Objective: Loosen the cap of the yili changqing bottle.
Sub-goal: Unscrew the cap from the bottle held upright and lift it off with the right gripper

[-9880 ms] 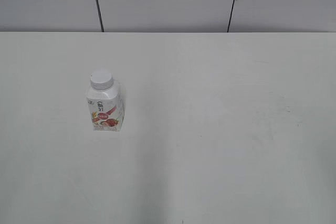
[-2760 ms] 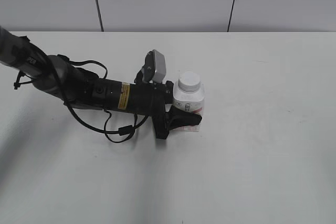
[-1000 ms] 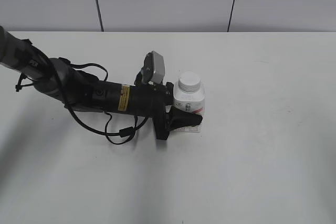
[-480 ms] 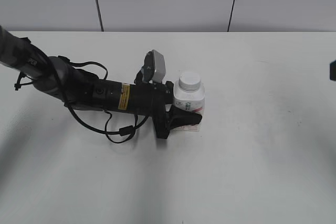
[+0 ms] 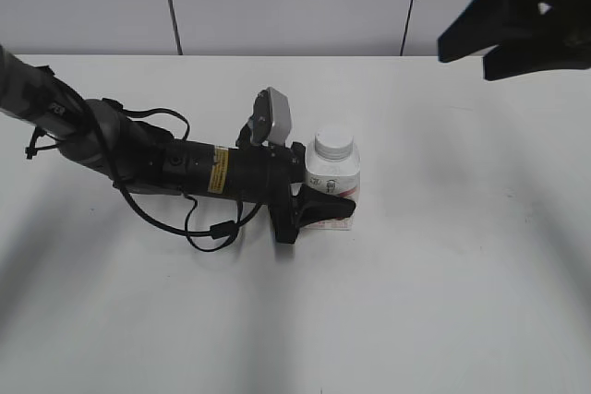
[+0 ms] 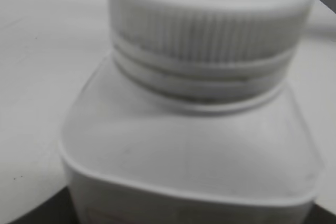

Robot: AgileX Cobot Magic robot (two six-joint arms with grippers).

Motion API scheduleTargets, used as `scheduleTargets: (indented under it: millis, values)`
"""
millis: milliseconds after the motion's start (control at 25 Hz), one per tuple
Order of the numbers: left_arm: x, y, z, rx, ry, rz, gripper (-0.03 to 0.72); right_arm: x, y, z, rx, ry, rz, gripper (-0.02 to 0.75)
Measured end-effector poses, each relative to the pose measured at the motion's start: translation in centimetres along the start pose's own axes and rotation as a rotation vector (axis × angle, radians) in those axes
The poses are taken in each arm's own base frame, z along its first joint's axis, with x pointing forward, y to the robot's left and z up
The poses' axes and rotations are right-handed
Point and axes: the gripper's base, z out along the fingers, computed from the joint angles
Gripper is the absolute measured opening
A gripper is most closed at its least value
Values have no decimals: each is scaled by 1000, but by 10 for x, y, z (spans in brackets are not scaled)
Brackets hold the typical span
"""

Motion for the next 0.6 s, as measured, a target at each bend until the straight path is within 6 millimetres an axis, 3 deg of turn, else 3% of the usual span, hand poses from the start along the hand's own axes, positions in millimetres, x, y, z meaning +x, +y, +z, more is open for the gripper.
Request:
scheduleTargets:
  millis: [280,600]
  values:
    - [0,0,0,0,-1,-1,396,-31,25,61,124,192,3,460]
    - [0,0,0,-1,-1,-1,396,-44,46,107,160,288,38,460]
